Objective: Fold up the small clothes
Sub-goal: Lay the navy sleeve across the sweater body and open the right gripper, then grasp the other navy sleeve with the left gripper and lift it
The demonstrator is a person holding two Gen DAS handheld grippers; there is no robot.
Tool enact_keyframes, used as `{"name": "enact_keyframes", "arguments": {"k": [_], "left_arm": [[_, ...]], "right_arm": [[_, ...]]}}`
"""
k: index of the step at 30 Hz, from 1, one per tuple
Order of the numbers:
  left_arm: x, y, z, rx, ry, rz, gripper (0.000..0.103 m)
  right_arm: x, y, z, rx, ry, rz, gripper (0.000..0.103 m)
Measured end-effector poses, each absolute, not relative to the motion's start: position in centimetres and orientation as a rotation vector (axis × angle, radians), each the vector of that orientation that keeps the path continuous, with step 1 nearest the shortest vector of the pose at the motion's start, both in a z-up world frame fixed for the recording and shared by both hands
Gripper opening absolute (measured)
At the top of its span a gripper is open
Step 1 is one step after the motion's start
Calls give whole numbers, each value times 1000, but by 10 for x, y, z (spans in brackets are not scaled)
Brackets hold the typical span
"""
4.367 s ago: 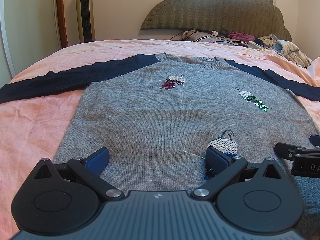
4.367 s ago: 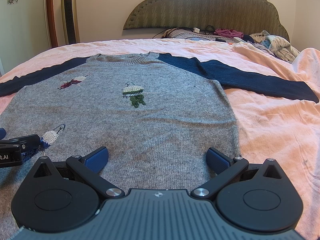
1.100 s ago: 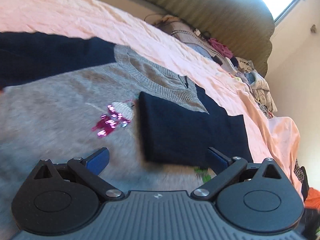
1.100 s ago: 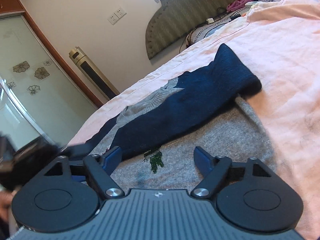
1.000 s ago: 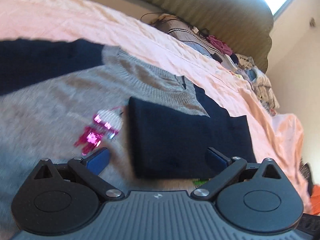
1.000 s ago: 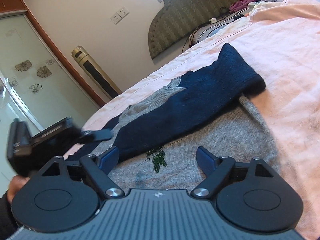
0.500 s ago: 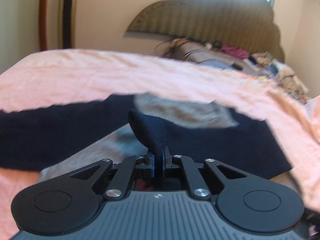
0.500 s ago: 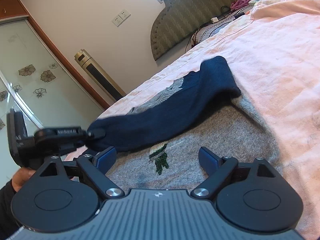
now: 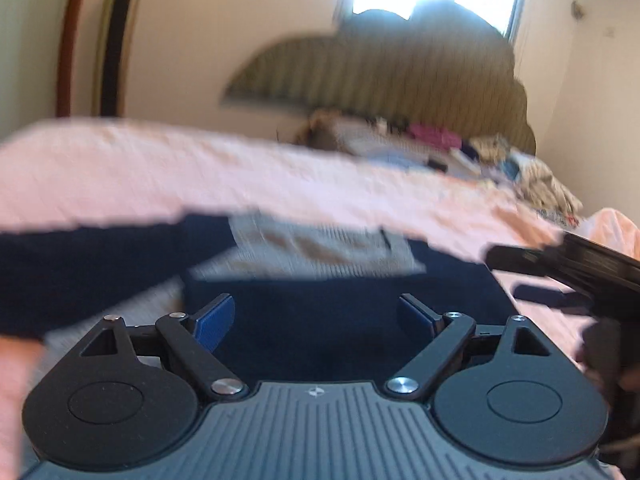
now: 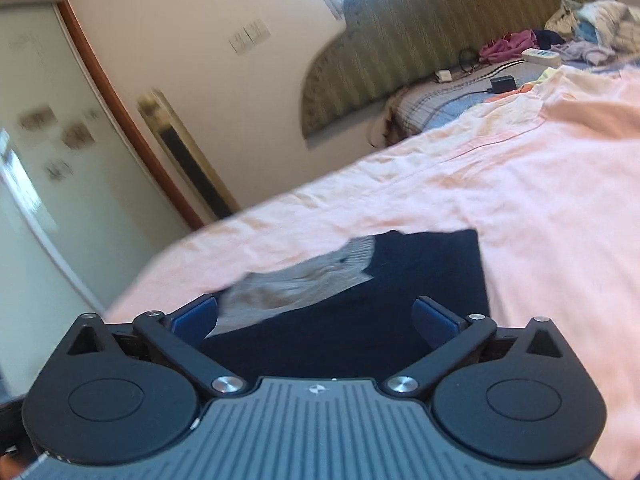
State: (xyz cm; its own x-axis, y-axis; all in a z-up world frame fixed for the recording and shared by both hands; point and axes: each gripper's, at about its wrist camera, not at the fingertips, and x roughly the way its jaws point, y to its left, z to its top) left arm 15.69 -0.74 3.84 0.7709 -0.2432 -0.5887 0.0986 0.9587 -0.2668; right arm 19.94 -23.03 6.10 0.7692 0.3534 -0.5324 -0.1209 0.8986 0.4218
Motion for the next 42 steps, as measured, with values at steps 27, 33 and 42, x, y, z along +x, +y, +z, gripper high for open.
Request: {"name": "enact_keyframes", "arguments": {"k": [27, 33, 42], "left_arm": [[90, 370, 8, -970, 380, 597, 72], [115, 362, 13, -797, 482, 674, 5], [144, 157, 82, -404, 392, 199, 5]], "right_arm": [[213, -195, 12, 0, 697, 175, 103], [212, -194, 13, 1, 697, 175, 103], [212, -195, 14, 18, 693, 177, 103]]}}
